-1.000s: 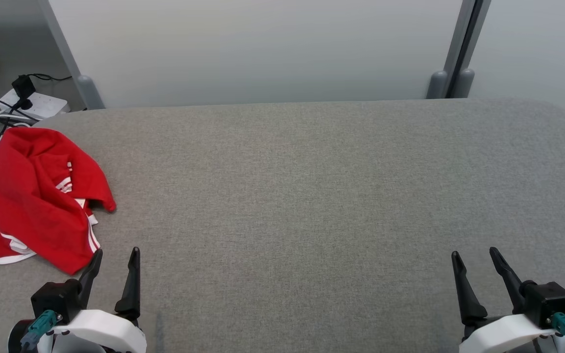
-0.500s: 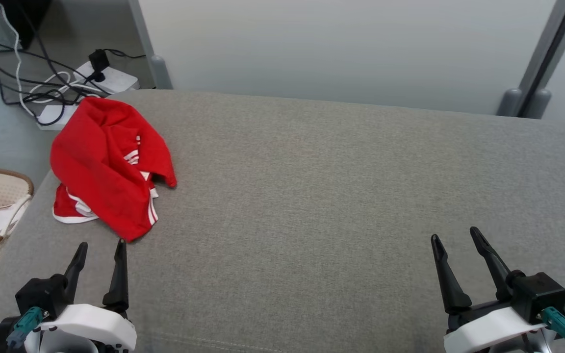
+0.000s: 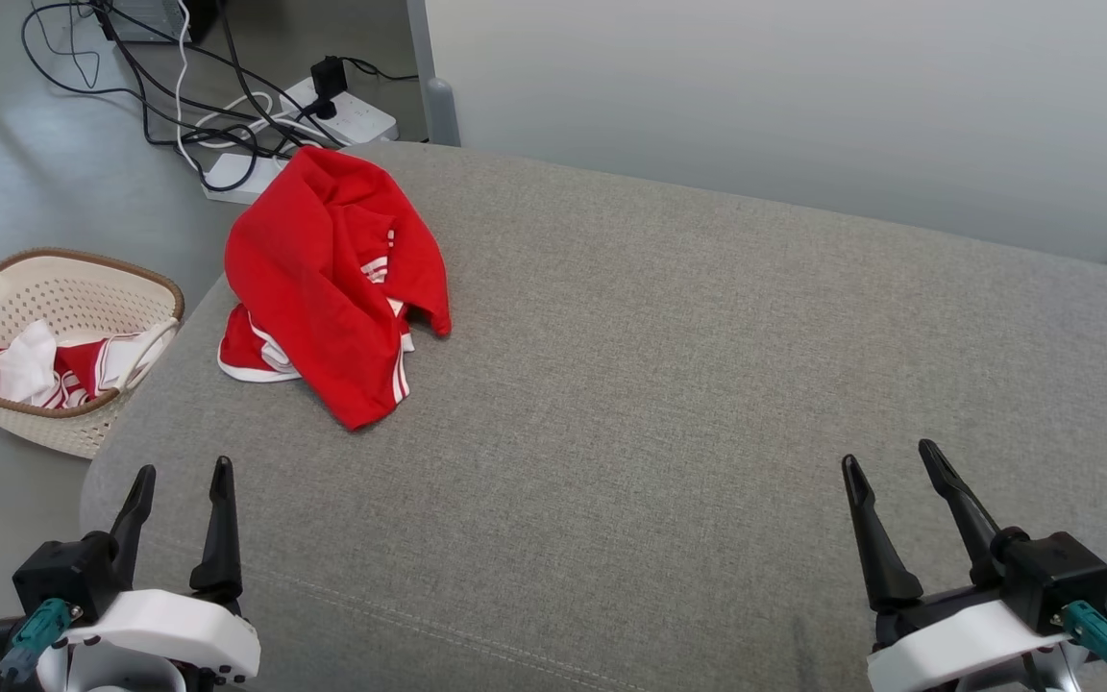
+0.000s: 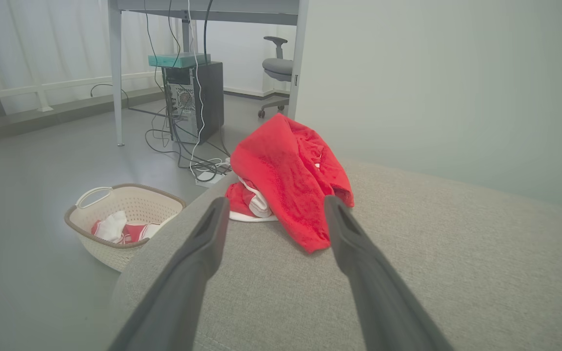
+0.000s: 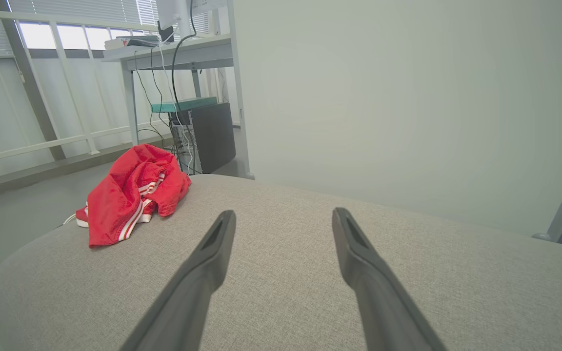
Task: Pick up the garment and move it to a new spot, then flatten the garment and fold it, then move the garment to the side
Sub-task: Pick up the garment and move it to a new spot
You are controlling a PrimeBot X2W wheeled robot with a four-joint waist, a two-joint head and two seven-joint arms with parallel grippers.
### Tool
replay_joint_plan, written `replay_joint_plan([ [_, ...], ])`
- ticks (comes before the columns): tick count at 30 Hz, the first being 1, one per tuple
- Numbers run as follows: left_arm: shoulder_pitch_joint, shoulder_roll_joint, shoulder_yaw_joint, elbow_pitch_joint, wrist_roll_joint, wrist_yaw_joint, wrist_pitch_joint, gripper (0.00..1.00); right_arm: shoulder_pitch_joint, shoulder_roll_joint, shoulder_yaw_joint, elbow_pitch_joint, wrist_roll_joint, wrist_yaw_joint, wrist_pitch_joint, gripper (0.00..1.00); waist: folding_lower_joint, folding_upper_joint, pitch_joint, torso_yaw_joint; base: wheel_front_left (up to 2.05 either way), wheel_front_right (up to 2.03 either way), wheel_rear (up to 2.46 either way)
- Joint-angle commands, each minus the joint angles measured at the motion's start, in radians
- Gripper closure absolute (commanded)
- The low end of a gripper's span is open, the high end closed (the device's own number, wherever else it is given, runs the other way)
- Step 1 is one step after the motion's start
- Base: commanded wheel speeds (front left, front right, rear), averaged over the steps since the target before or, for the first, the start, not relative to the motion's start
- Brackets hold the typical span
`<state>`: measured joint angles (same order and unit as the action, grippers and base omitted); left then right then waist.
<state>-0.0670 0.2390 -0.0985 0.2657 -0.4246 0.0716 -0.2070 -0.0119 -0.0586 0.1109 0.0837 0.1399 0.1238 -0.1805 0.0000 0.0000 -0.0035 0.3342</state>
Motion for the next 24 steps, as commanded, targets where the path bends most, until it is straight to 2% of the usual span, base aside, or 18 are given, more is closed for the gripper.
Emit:
replay_joint_plan([
  [1, -0.032, 0.025, 0.037, -0.031, -0.008, 0.006, -0.003, 0.0, -0.025, -0.002, 0.024, -0.026, -0.006, 0.007, 0.003, 0.0, 0.0, 0.0, 0.001, 0.004, 0.0, 0.0, 0.0],
  [19, -0.048, 0.031, 0.026, -0.034, -0.028, 0.006, 0.015, 0.0, -0.025, 0.0, 0.03, -0.025, -0.005, 0.007, 0.006, 0.0, 0.0, 0.0, 0.005, -0.001, 0.0, 0.0, 0.0],
  [24, -0.106, 0.057, 0.03, -0.083, -0.036, -0.006, 0.044, 0.0, -0.026, 0.0, 0.026, -0.031, -0.007, 0.007, 0.006, 0.0, 0.0, 0.0, 0.011, 0.006, 0.0, 0.0, 0.0],
])
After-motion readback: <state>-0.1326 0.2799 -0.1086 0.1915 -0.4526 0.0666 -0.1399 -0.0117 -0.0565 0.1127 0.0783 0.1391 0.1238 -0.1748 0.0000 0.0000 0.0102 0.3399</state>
